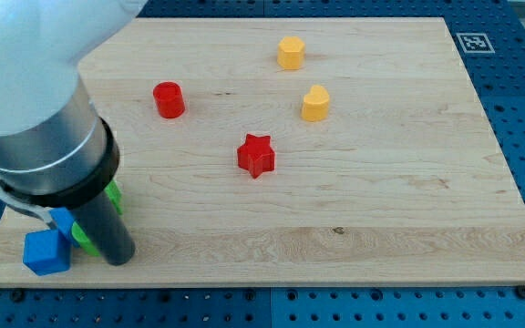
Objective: Nudge green star left a bit
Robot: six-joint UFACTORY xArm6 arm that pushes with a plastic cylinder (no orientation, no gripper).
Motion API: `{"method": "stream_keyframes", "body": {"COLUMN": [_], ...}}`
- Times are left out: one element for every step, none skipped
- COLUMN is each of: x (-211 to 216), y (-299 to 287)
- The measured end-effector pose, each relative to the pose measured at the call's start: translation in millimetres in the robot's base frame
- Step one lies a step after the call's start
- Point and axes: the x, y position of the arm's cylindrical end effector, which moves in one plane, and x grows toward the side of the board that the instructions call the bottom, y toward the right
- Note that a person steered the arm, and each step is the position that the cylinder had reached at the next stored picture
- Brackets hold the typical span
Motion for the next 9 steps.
{"method": "stream_keyframes", "body": {"x": [0, 0, -27, -69, -70, -77, -94, -109, -122], "y": [-6, -3, 18, 40, 38, 7, -28, -40, -13]}}
